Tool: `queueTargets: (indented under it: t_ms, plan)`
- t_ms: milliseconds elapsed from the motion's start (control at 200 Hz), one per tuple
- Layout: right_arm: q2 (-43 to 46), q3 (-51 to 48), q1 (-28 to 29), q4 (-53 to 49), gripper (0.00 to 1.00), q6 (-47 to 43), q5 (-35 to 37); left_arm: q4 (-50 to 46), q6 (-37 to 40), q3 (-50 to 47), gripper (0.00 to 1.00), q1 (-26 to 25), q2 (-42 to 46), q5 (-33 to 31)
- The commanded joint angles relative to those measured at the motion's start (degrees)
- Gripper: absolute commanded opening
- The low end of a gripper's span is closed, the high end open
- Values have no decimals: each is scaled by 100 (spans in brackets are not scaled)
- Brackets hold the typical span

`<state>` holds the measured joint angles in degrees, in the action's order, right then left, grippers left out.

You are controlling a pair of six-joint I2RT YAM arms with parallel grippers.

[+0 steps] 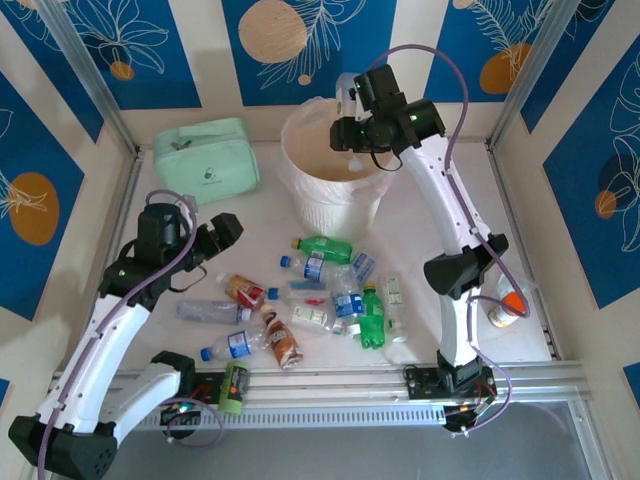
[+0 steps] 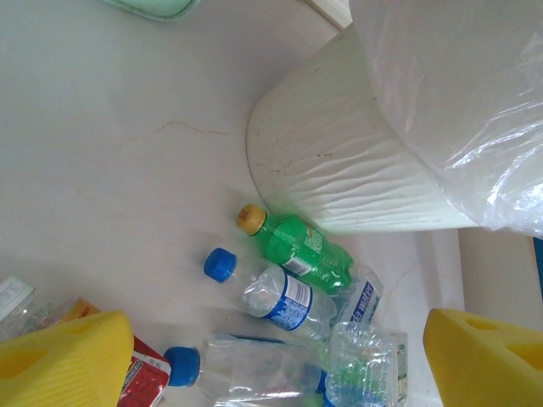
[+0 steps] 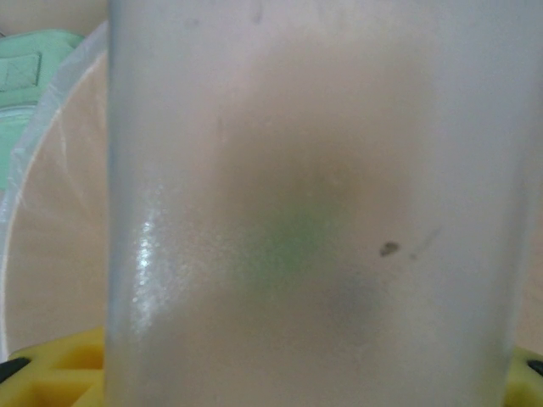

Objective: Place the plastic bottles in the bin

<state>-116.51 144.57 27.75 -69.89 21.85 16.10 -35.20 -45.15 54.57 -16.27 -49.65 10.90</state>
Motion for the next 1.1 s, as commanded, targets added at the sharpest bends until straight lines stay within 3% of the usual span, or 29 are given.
queueTargets:
  t_ms: [0, 160, 305, 430, 710, 850, 1095]
  plan:
    - [-142, -56, 3, 71, 54, -40, -11, 40, -64, -60, 88, -47, 78, 16]
    - [-221, -52, -15, 55, 59, -56, 17, 44, -69, -95, 88, -44, 78, -13]
    - [-267, -26, -23, 37, 74, -42, 39, -58, -104, -122, 88, -46, 69, -125]
    - [-254, 89, -26, 13, 80, -22, 57, -341, -199, -130, 93, -47, 78, -427]
    - [137, 319, 327, -130, 81, 13, 234, -1541, -633, -170, 94, -48, 79, -1554]
    - [869, -501, 956, 197, 81, 102, 666, -1990, -977, -404, 92, -40, 166, -1808]
    - [2177, -2524, 2079, 1056, 82, 482, 724, -2297, -1993, -1235, 90, -9, 567, -1829]
